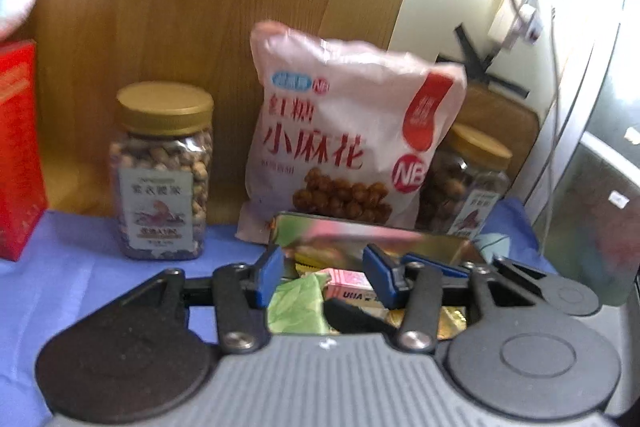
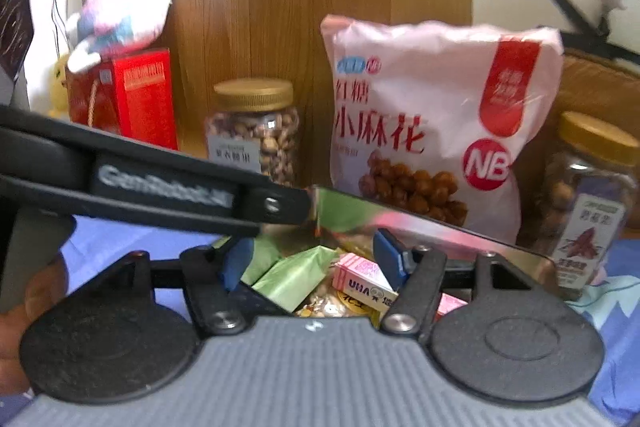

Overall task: Organize snacks
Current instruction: 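Carry the wafer pack with the left gripper into the tin, release, then move the left gripper back to the green soda-cracker bag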

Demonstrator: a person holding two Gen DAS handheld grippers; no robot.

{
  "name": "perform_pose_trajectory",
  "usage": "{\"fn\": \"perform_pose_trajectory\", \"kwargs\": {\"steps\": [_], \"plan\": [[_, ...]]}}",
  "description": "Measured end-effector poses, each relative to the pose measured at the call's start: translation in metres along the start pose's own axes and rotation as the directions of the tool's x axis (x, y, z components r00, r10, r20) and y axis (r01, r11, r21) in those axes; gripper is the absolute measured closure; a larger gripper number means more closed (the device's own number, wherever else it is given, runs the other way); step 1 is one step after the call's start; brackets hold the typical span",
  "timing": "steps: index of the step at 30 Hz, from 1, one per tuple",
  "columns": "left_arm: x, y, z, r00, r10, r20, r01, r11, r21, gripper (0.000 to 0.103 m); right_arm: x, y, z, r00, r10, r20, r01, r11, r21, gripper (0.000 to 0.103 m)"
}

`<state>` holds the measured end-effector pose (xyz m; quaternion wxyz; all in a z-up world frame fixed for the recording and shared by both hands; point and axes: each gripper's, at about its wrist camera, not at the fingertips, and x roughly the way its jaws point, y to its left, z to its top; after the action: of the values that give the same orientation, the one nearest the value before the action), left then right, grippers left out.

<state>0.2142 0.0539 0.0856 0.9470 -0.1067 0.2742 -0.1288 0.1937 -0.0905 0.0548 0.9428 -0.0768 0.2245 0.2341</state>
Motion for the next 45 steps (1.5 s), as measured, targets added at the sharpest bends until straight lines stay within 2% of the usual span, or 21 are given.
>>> {"fn": "perform_pose_trajectory", "kwargs": {"steps": [3,6,10,14,16,20,23,27,28,29,32,35,38,39,41,43,45], "plan": [[-0.027,0.003,-0.010,0.999,-0.019,0.029,0.019,1.000,-0.007,0.052,-0.031,0.007,-0.007,0.998,-0.008,0.059,0.007,1.000,0.016,0.034],[-0.050,0.010,-0.030,0.999,-0.022,0.031,0.022,1.000,-0.010,0.049,-0.058,0.014,-0.020,0.995,0.001,0.099,-0.005,0.999,0.041,0.028],[-0.071,0.031,-0.060,0.998,0.063,0.029,-0.063,0.998,-0.008,0.047,-0.077,0.024,-0.046,0.997,0.023,0.070,-0.028,0.996,0.084,0.028],[-0.067,0.061,-0.077,0.992,0.124,-0.029,-0.127,0.987,-0.101,0.047,-0.063,0.032,-0.058,0.999,0.032,-0.023,-0.029,0.995,0.100,0.028],[-0.063,0.067,-0.082,0.990,0.137,-0.034,-0.140,0.984,-0.108,0.048,-0.053,0.036,-0.059,0.997,0.047,-0.065,-0.040,0.993,0.112,0.027],[-0.058,0.064,-0.090,0.996,0.088,-0.033,-0.091,0.992,-0.086,0.047,-0.039,0.045,-0.063,0.994,0.015,-0.111,-0.005,0.996,0.089,0.021],[-0.053,0.058,-0.095,0.996,0.081,-0.045,-0.083,0.996,-0.045,0.047,-0.028,0.044,-0.066,0.987,-0.013,-0.161,0.027,0.996,0.086,0.020],[-0.056,0.059,-0.095,0.998,0.049,-0.045,-0.051,0.997,-0.049,0.047,-0.012,0.042,-0.072,0.972,-0.012,-0.235,0.041,0.992,0.120,0.021],[-0.057,0.060,-0.095,0.998,0.044,-0.043,-0.046,0.997,-0.054,0.047,-0.009,0.042,-0.073,0.970,-0.002,-0.241,0.035,0.991,0.130,0.021],[-0.058,0.061,-0.095,0.998,0.039,-0.043,-0.042,0.997,-0.060,0.047,-0.008,0.043,-0.074,0.972,-0.009,-0.235,0.039,0.992,0.123,0.028],[-0.060,0.065,-0.095,0.999,0.030,-0.042,-0.033,0.996,-0.077,0.046,-0.007,0.049,-0.072,0.973,-0.003,-0.230,0.027,0.995,0.099,0.037],[-0.062,0.067,-0.094,0.999,0.031,-0.034,-0.034,0.996,-0.086,0.044,-0.015,0.053,-0.066,0.979,0.014,-0.201,0.003,0.996,0.086,0.037],[-0.062,0.069,-0.094,0.999,0.029,-0.035,-0.032,0.995,-0.093,0.044,-0.037,0.061,-0.060,0.987,0.061,-0.152,-0.059,0.998,0.018,0.037],[-0.062,0.069,-0.094,0.999,0.025,-0.037,-0.028,0.995,-0.093,0.044,-0.047,0.065,-0.058,0.983,0.103,-0.153,-0.106,0.994,-0.016,0.037],[-0.062,0.068,-0.094,0.999,0.005,-0.040,-0.009,0.996,-0.092,0.044,-0.065,0.070,-0.059,0.965,0.193,-0.175,-0.209,0.975,-0.077,0.037],[-0.063,0.068,-0.095,0.998,-0.041,-0.044,0.036,0.995,-0.095,0.044,-0.085,0.075,-0.068,0.939,0.268,-0.215,-0.302,0.942,-0.148,0.037],[-0.063,0.066,-0.096,0.994,-0.093,-0.052,0.088,0.992,-0.095,0.044,-0.100,0.080,-0.081,0.918,0.307,-0.251,-0.360,0.910,-0.204,0.037]]}}
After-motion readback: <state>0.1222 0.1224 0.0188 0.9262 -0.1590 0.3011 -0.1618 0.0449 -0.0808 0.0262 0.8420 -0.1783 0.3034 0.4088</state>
